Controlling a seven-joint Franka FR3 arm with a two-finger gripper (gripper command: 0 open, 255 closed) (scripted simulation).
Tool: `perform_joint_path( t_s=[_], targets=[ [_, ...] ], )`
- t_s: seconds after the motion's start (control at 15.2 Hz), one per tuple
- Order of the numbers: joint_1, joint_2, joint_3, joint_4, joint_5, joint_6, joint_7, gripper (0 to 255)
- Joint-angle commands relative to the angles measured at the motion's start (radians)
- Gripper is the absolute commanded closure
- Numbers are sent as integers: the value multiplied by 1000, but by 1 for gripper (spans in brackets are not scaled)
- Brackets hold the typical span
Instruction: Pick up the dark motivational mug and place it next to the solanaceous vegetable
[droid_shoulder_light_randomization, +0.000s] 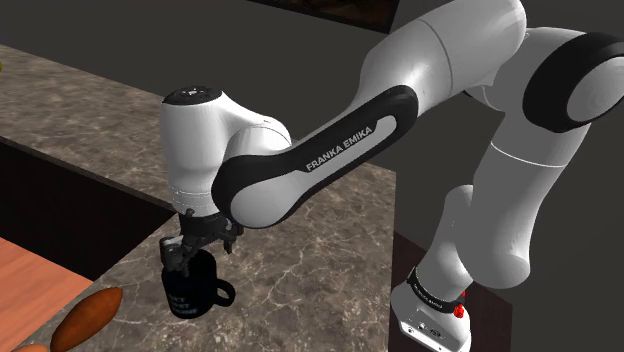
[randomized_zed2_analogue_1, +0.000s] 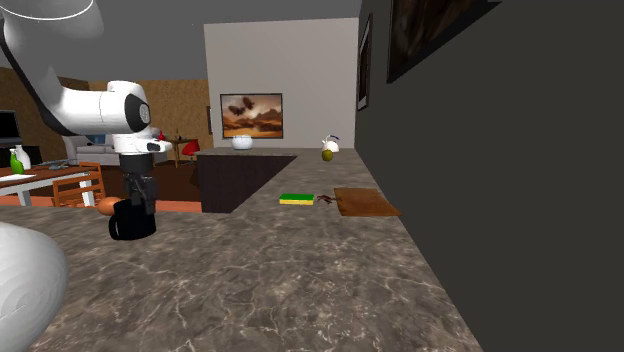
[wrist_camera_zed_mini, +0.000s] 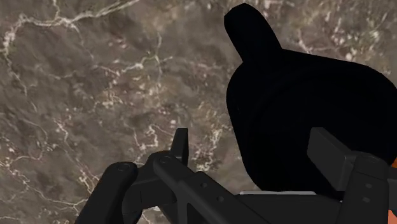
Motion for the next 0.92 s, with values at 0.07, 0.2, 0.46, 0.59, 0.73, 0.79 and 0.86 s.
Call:
perform_joint_path(
  t_s=[0.07, 0.2, 0.46, 0.59, 0.73, 0.79, 0.86],
  targets=[
    [0, 0, 0, -1, 0, 0, 0, 0],
    [-3, -35, 2, 30, 16, -62, -11, 0],
    [-5, -62, 3, 61, 29, -119, -20, 0],
    [-5, -62, 3, 61, 28, -119, -20, 0],
    [-5, -62, 3, 61, 28, -119, -20, 0],
    [-5, -62, 3, 61, 28, -119, -20, 0],
    [-5, -62, 3, 61, 28, -119, -20, 0]
  ],
)
